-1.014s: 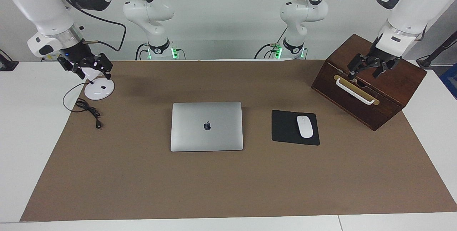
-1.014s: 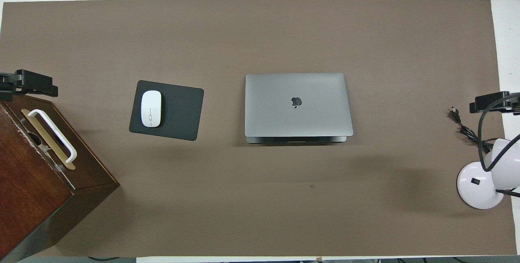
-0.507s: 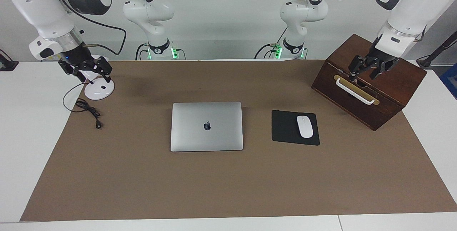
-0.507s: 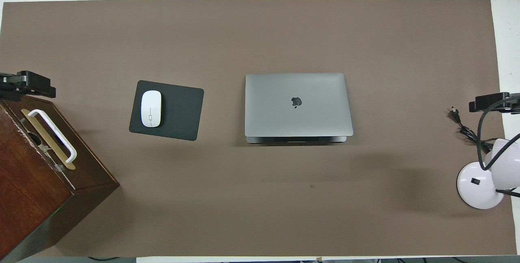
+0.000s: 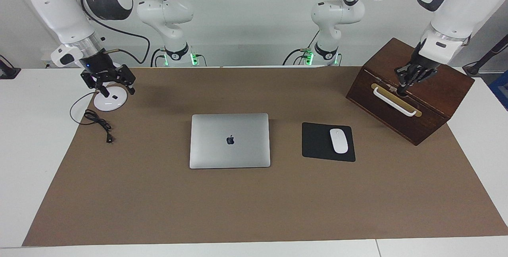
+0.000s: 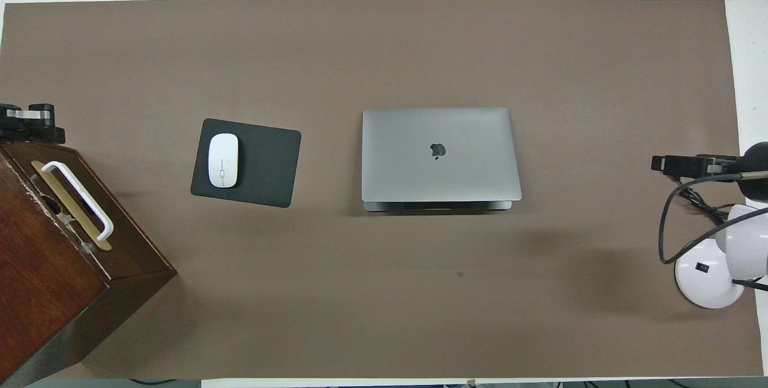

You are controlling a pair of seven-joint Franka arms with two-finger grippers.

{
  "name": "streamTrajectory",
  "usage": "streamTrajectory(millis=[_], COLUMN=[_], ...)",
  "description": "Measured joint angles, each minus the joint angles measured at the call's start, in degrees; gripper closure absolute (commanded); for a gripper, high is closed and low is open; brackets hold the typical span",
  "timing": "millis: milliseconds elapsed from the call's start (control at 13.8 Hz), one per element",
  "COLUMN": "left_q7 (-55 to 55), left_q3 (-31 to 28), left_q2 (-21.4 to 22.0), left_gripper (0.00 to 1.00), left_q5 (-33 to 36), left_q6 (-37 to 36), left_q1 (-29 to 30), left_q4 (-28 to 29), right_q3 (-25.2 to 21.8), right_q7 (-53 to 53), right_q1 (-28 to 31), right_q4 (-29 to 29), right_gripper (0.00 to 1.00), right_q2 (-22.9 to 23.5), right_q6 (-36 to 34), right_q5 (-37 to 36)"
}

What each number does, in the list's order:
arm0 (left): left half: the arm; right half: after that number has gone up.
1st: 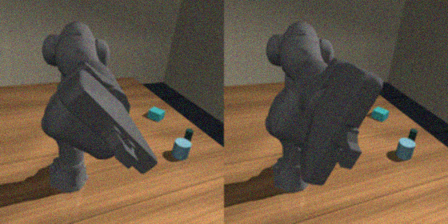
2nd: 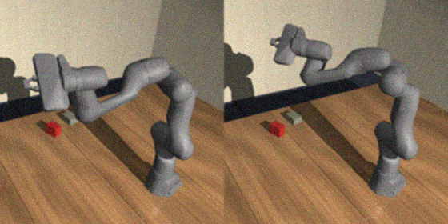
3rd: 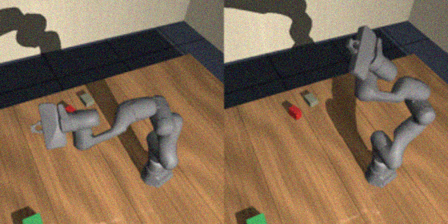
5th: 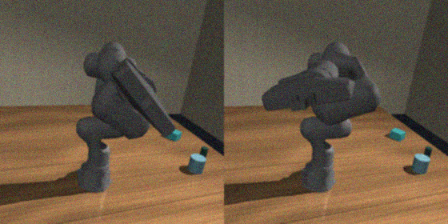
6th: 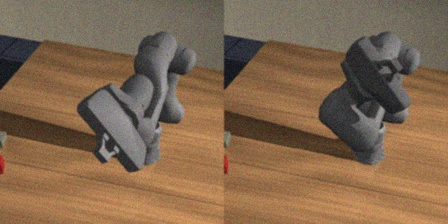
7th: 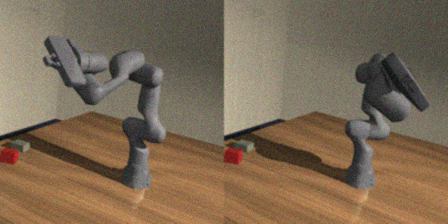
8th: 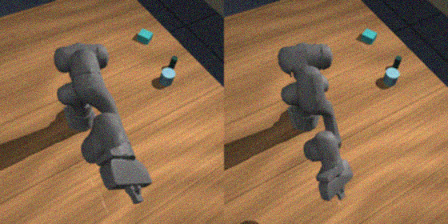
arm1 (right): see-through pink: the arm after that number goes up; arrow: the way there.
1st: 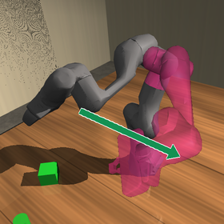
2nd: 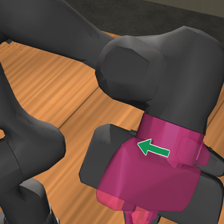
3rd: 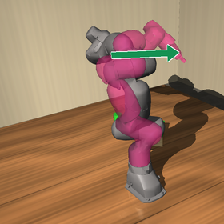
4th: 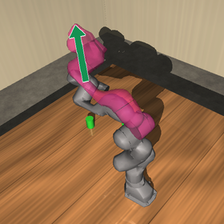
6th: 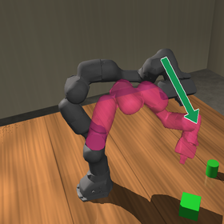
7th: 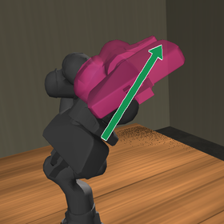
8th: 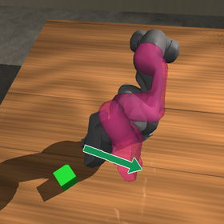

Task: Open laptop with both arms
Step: 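Move the left gripper and the right gripper toward the laptop's near edge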

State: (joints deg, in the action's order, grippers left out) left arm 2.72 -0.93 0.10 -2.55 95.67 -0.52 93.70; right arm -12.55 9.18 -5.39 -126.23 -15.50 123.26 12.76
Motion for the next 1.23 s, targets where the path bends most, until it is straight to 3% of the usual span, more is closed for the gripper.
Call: streamTrajectory(millis=[217,434,797,941,1231], left_q7=[0.01,0.05,0.21,0.25,0.30], left_q3=[0.30,0.92,1.33,1.43,1.48], left_q2=[0.38,1.51,5.76,8.02,12.32], left_gripper=[1.00,1.00,1.00,1.00,1.00], left_q5=[-2.21,-2.90,-4.61,-5.02,-5.74], left_q6=[2.65,6.07,18.38,25.24,37.08], left_q1=[-0.11,-0.82,-3.79,-5.59,-9.79], left_q4=[2.29,5.86,17.20,23.18,34.01], right_q3=[0.35,0.52,0.60,0.64,0.66], right_q7=[-6.49,-10.58,-14.72,-15.88,-19.36], right_q1=[-4.98,-6.30,-11.68,-15.09,-21.05], right_q4=[-2.24,-3.59,-13.87,-19.14,-24.57], right_gripper=[0.00,0.00,0.00,0.00,0.00], right_q2=[-1.03,-1.22,-3.92,-5.05,-5.56], right_q6=[3.71,6.44,21.45,28.88,37.43], right_q5=[1.05,1.27,5.47,9.48,21.40])
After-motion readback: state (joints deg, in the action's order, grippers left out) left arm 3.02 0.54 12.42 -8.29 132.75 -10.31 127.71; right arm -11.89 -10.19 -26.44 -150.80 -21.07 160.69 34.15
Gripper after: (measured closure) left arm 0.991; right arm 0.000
